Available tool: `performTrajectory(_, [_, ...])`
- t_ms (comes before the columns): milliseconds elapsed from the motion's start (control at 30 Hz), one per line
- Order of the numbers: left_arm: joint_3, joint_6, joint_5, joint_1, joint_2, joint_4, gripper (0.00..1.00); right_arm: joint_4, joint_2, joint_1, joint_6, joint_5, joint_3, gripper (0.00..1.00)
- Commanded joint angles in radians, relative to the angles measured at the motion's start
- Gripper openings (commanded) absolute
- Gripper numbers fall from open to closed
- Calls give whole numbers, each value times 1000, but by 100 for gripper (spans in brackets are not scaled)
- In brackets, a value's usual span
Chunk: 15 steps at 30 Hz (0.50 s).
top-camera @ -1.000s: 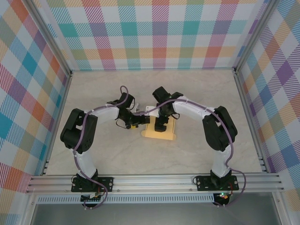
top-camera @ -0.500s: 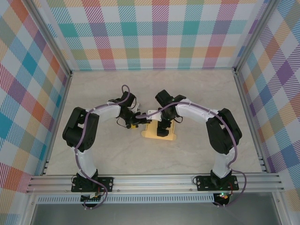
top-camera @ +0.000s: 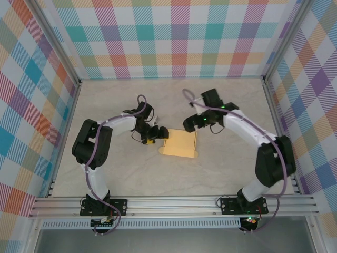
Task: Fold the paper box
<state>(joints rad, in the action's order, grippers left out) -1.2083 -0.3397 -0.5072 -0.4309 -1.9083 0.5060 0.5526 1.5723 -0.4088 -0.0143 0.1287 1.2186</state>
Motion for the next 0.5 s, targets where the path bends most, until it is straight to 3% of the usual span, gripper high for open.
performTrajectory(0, [25,15,58,-15,-81,48,81,-28,-27,127,433,193,-115,100])
performTrajectory(133, [17,16,16,-10,-98,48,74,-59,-15,185,465,323,-165,98])
performTrajectory(267, [20,-7,-51,15,-113,15,52,-69,2,185,460,350,-176,99])
performTrajectory(467, [33,-18,-74,34,-119,0,51,-47,28,189,390,413,-160,99])
